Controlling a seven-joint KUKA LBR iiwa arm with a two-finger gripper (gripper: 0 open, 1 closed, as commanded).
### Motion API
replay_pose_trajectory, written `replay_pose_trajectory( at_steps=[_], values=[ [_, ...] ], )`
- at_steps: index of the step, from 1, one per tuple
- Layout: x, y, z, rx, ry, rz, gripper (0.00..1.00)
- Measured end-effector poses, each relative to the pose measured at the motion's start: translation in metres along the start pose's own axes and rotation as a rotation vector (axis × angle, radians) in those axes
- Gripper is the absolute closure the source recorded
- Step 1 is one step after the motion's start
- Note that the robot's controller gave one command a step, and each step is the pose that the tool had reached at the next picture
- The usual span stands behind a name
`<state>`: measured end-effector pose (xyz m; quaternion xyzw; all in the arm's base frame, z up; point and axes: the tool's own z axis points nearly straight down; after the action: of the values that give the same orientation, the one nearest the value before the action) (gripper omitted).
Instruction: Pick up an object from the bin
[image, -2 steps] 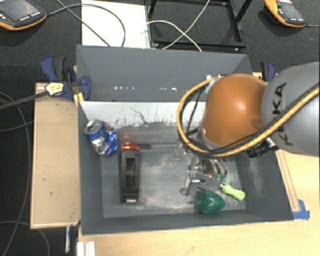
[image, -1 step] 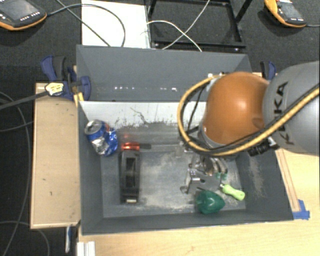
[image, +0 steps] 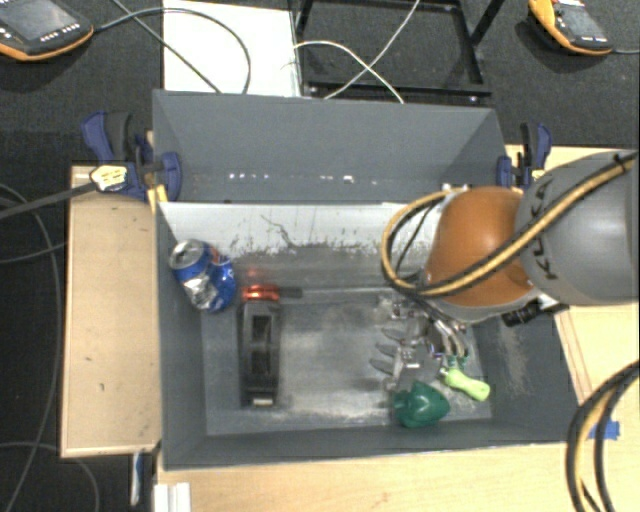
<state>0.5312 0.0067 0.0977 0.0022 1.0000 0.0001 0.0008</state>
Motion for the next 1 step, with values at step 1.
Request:
replay_pose_trajectory(
  at_steps=[1],
  values=[
    [-0.0181, -0.046, -0.0499, -0.001, 0.0, -0.255, 0.0]
  ],
)
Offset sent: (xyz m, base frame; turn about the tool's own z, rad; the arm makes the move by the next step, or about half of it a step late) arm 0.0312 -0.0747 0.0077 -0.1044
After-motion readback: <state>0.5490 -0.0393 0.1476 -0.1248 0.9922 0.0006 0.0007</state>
